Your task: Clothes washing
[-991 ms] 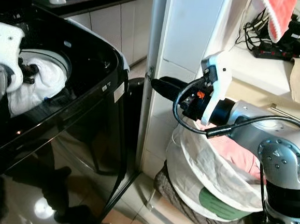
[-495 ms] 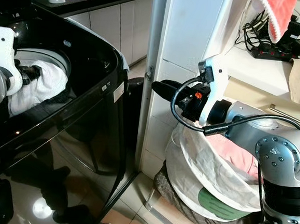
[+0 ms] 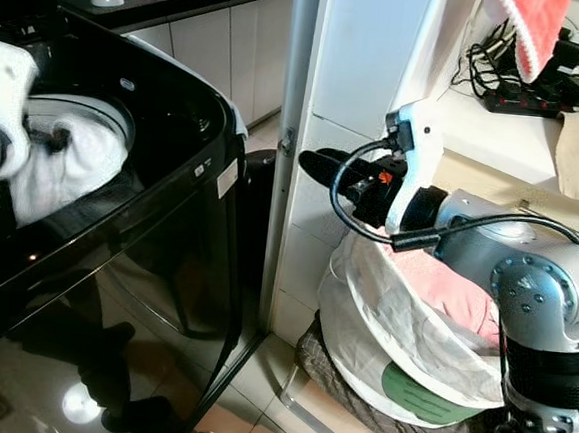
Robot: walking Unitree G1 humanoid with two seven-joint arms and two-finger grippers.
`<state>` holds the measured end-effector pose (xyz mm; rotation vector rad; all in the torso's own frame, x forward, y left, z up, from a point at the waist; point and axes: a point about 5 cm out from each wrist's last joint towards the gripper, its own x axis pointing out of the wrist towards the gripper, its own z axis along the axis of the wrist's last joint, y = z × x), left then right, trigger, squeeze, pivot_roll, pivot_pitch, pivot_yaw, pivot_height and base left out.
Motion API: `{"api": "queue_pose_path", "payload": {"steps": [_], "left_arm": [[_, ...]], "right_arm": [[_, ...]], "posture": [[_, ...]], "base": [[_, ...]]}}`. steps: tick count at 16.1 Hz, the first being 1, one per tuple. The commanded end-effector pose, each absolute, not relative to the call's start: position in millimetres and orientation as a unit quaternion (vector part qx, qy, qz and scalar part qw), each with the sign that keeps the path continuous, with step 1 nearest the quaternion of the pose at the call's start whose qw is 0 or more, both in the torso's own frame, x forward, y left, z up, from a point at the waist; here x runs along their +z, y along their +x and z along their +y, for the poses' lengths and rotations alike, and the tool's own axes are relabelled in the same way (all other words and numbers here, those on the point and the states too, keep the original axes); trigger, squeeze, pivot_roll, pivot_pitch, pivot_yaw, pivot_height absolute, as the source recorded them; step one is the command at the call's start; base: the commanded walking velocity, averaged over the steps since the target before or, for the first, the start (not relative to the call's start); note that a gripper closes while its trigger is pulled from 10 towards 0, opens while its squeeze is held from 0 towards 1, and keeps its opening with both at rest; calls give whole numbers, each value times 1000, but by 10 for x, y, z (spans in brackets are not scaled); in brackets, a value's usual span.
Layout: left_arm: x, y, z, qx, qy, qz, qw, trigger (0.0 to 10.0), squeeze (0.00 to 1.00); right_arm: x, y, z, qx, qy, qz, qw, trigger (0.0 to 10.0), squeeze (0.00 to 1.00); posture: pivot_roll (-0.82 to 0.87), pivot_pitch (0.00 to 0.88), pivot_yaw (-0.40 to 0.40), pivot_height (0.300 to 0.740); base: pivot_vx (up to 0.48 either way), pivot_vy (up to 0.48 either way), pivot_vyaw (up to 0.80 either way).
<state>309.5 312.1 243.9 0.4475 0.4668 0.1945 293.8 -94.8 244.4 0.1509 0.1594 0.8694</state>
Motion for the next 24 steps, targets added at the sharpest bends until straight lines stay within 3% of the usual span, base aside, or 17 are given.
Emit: {"api": "queue_pose_path", "payload": {"steps": [1,2,6,8,10,13,16,19,24], "left_arm": [[2278,3067,3059,61,234,270,932,10000,129],[2179,3004,3037,49,229,287,929,10000,0],[2270,2742,3204,52,195,277,939,10000,0],[2424,2718,3151,30,160,217,962,10000,0],[2684,2845,2925,30,89,44,995,10000,0],[2541,2859,2528,1,-22,-64,998,10000,0],[2141,2594,1862,-59,-36,-86,994,10000,0],[2103,2415,1682,-75,-12,-102,992,10000,0],[1707,2292,1479,-113,14,-35,993,10000,0]], "right_arm": [[2474,2961,-952,415,68,73,904,10000,0],[2474,2959,-948,414,65,73,905,10000,0],[2482,2944,-986,408,66,73,908,10000,0],[2486,2944,-1006,404,69,72,909,10000,0],[2549,2972,-1029,392,79,47,915,10000,0],[2640,3012,-1094,333,29,-31,942,10000,0],[2329,2820,-1117,298,4,-53,953,10000,0],[2176,2754,-1208,257,26,-77,963,10000,0],[1811,2632,-1200,252,55,-32,966,10000,0]], "posture": [[34,0,-11,740],[33,0,-9,740],[31,0,-6,740],[42,0,-13,740],[46,0,-16,740],[34,0,-14,740],[19,0,-1,740],[26,0,1,740],[24,0,4,740]], "base": [[0,0,0],[0,0,0],[0,0,0],[0,0,0],[0,0,0],[0,0,0],[0,0,0],[0,0,0],[0,0,0]]}}
